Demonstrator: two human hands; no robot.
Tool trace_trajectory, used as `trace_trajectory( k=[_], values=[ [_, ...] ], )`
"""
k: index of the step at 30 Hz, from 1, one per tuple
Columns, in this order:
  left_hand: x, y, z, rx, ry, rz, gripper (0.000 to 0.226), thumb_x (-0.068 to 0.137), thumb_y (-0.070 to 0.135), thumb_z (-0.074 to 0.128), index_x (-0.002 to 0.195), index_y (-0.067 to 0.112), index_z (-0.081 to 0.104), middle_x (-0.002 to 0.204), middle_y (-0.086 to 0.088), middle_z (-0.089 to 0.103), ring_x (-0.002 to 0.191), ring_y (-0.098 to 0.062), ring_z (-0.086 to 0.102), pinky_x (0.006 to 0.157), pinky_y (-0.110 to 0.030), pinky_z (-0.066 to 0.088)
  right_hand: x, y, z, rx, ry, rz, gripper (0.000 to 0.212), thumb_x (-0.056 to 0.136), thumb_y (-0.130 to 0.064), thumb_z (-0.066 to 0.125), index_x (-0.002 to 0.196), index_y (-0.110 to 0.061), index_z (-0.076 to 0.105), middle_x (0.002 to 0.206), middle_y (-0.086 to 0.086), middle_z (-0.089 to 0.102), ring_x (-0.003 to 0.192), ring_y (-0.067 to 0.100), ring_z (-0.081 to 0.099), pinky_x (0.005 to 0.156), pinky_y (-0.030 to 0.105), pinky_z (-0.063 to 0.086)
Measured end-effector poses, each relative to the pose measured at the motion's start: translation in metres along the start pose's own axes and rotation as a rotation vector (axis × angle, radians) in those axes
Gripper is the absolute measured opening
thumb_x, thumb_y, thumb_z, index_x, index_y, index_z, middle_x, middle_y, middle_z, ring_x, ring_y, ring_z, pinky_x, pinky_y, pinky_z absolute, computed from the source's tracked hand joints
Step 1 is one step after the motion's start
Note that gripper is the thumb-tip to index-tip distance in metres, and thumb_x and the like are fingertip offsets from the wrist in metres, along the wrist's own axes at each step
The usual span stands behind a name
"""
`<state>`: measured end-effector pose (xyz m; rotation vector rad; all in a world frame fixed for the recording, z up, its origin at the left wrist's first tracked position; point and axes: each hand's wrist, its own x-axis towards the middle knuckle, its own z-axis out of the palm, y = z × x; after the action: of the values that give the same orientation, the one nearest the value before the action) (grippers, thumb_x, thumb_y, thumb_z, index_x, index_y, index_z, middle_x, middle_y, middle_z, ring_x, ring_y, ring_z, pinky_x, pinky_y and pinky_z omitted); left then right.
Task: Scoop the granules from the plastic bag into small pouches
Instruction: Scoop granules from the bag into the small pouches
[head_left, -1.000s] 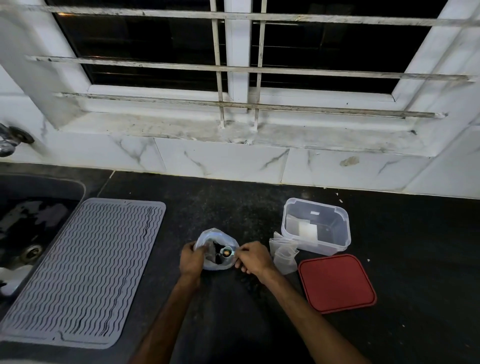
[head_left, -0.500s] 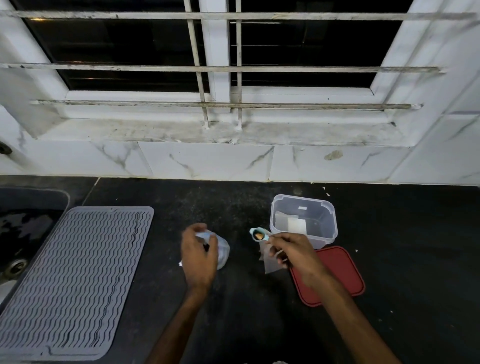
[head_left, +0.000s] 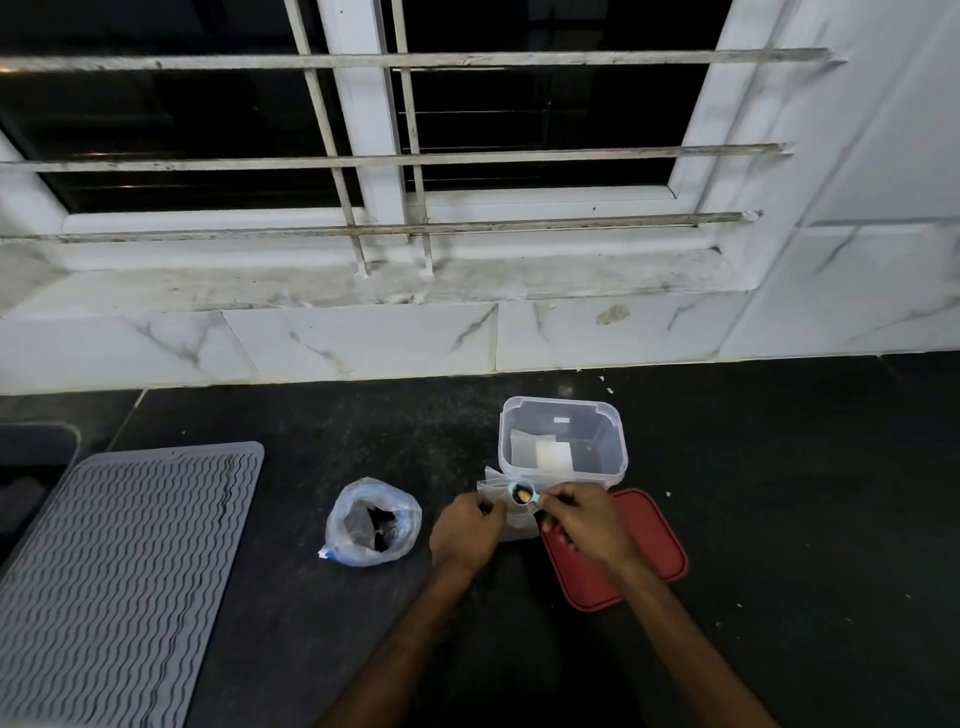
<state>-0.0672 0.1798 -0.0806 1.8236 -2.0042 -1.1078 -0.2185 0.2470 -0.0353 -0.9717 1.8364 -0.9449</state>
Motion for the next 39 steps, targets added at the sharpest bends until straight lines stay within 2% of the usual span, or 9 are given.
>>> trace_trajectory(
  k=[5,14,18,23,26,31,35,37,39],
  values=[
    [0.0,-0.001,-0.001,-0.051,0.027,0.024,0.034,0.087,0.045,0.053,0.083,0.016,0.071,0.081,-0.001,0.072,0.082,-0.018,0.068,0.072,-0.033,0.053,0.005,0.007,0.007,-0.36,0.016,-0.158,0.018,0.087,-0.021,0.061,0.072,-0.021,0.071,0.063,-0.007,0.069,0.058,0.004,0.063,0.065,0.033,0.055],
    [0.005,-0.009,0.002,-0.139,0.006,-0.027,0.028,0.089,0.038,0.052,0.077,0.016,0.067,0.086,-0.001,0.073,0.085,-0.02,0.068,0.075,-0.034,0.053,-0.008,-0.001,0.012,-1.082,0.009,-0.429,0.039,0.097,-0.023,0.046,0.135,-0.03,0.051,0.126,-0.005,0.063,0.112,0.019,0.059,0.084,0.034,0.051],
    [0.005,-0.009,0.002,-0.131,0.006,-0.03,0.036,0.089,0.048,0.052,0.082,0.018,0.07,0.087,0.0,0.073,0.085,-0.019,0.068,0.076,-0.033,0.054,-0.012,0.004,0.01,-0.868,0.078,-0.395,0.031,0.099,-0.031,0.047,0.127,-0.035,0.059,0.119,-0.011,0.068,0.105,0.013,0.064,0.081,0.028,0.05],
    [0.004,-0.006,0.002,-0.093,0.011,-0.025,0.041,0.089,0.052,0.053,0.085,0.017,0.072,0.088,-0.001,0.074,0.085,-0.019,0.068,0.074,-0.032,0.052,-0.008,0.015,0.012,-0.228,0.178,-0.217,0.013,0.091,-0.019,0.066,0.097,-0.025,0.076,0.083,-0.013,0.075,0.07,-0.002,0.066,0.064,0.018,0.052],
    [0.001,-0.003,0.0,-0.098,0.003,-0.025,0.036,0.09,0.048,0.054,0.089,0.017,0.072,0.091,-0.003,0.074,0.087,-0.021,0.069,0.074,-0.032,0.052,-0.007,0.014,0.012,0.015,0.13,-0.134,0.016,0.09,-0.008,0.064,0.085,-0.019,0.075,0.068,-0.003,0.073,0.053,0.005,0.064,0.054,0.021,0.05],
    [-0.006,0.0,-0.005,-0.112,0.026,-0.009,0.045,0.091,0.059,0.046,0.088,0.022,0.07,0.087,0.003,0.073,0.083,-0.016,0.068,0.075,-0.034,0.054,-0.007,0.009,0.008,0.203,0.119,-0.091,0.015,0.091,-0.006,0.062,0.084,-0.01,0.074,0.071,0.006,0.073,0.055,0.013,0.063,0.056,0.028,0.051],
    [-0.032,-0.003,-0.035,-0.284,0.371,0.019,0.03,0.093,0.057,0.05,0.086,0.029,0.058,0.079,0.01,0.066,0.075,-0.004,0.062,0.07,-0.032,0.052,-0.015,-0.014,0.018,0.208,0.093,-0.167,0.013,0.092,-0.01,0.063,0.086,-0.013,0.074,0.073,0.005,0.073,0.058,0.015,0.062,0.057,0.026,0.052],
    [-0.04,-0.023,-0.057,-0.352,0.622,0.027,0.018,0.091,0.046,0.059,0.092,0.028,0.056,0.089,0.012,0.063,0.084,-0.005,0.06,0.072,-0.031,0.051,-0.016,-0.025,0.036,0.145,0.027,-0.222,0.011,0.091,-0.013,0.064,0.088,-0.016,0.074,0.07,0.005,0.072,0.056,0.016,0.063,0.056,0.027,0.053],
    [-0.043,-0.053,-0.074,-0.34,0.774,-0.073,0.034,0.087,0.043,0.066,0.109,0.019,0.056,0.111,0.0,0.059,0.103,-0.018,0.057,0.08,-0.039,0.051,-0.012,-0.032,0.062,0.006,-0.06,-0.286,0.009,0.091,-0.021,0.066,0.093,-0.02,0.074,0.069,0.001,0.072,0.058,0.014,0.066,0.057,0.029,0.055]
  ],
)
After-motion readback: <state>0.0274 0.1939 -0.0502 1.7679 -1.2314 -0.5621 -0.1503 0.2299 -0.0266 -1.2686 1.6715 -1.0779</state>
